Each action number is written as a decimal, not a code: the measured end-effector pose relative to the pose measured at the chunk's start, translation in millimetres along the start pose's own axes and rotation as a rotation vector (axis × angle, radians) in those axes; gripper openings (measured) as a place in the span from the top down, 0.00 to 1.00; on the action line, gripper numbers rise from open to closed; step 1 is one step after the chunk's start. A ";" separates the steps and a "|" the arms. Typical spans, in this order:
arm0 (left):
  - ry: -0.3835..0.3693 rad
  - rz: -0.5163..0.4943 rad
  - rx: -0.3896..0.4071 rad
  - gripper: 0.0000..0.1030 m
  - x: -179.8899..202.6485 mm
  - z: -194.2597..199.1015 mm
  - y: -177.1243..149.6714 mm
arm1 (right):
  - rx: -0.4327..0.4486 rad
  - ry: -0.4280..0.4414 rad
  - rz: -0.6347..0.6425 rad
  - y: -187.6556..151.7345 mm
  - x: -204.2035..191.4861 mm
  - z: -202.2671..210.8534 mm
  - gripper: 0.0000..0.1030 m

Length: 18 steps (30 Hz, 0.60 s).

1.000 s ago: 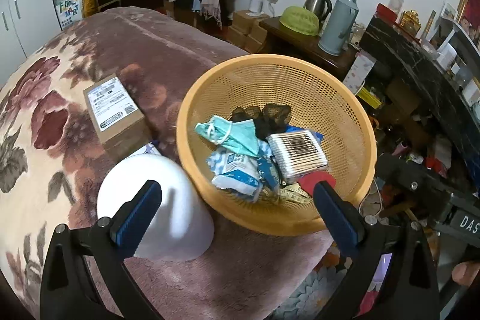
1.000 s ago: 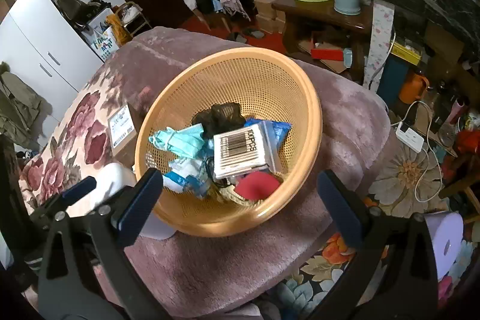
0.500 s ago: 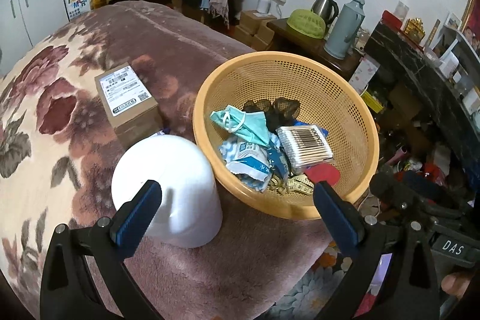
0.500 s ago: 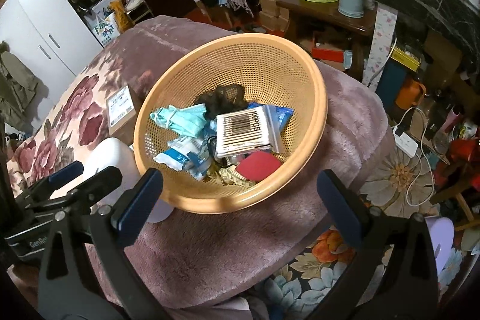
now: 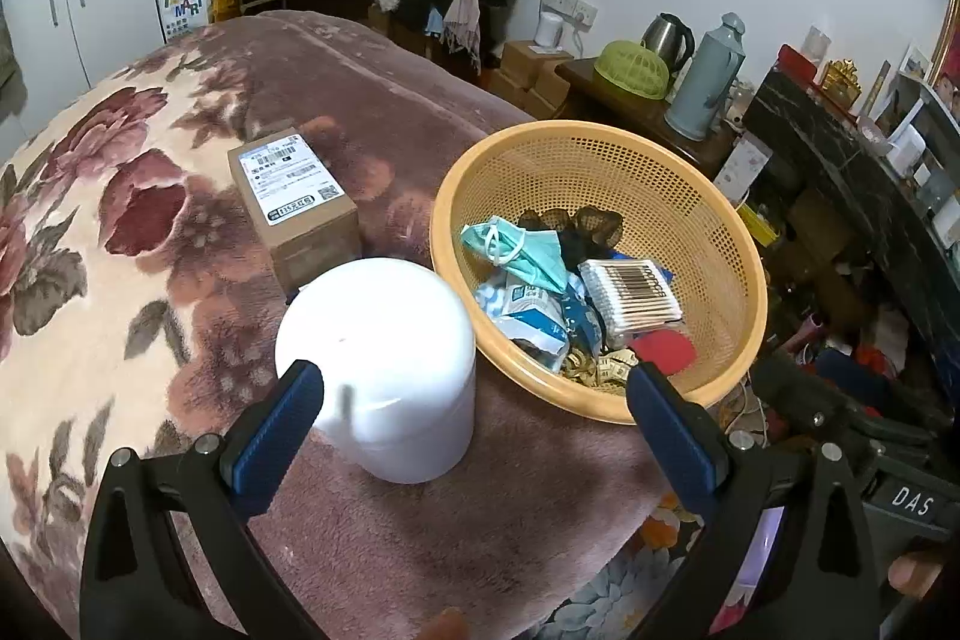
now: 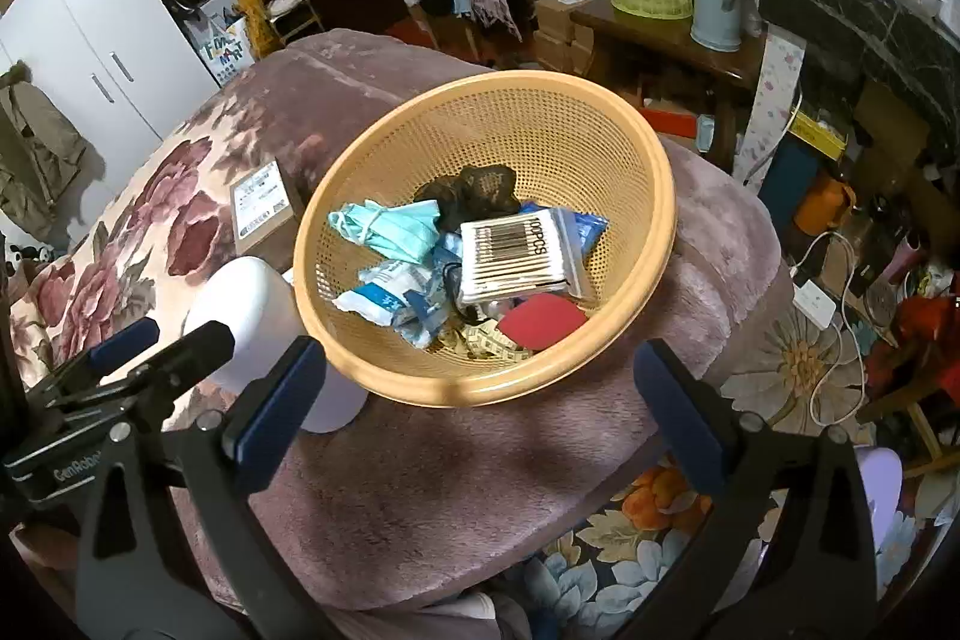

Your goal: Organize soft objects

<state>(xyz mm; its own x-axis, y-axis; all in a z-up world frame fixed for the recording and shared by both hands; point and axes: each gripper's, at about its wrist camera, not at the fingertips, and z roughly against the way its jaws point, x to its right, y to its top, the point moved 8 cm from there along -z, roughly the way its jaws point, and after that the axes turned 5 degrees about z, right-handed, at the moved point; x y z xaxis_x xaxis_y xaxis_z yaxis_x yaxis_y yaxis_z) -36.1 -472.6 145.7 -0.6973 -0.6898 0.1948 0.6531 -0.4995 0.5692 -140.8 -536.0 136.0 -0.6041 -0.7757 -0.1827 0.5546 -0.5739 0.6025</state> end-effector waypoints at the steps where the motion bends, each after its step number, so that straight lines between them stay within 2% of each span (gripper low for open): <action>1: -0.003 0.002 0.001 0.02 -1.1 0.8 -0.5 | 0.002 0.002 0.001 0.2 -1.0 0.9 0.00; 11: 0.038 0.039 0.000 0.02 -16.5 5.5 -6.8 | 0.017 -0.001 0.031 -2.2 -11.3 6.2 0.00; 18: 0.098 0.044 0.010 0.02 -24.9 8.9 -14.1 | 0.019 0.008 0.043 -6.0 -19.0 8.5 0.00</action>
<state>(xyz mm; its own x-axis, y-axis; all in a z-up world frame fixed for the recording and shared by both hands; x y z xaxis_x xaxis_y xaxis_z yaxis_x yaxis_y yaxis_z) -30.5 -443.7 140.0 -0.6353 -0.7593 0.1409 0.6792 -0.4624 0.5700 -137.6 -515.5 142.4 -0.5752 -0.8017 -0.1626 0.5692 -0.5351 0.6242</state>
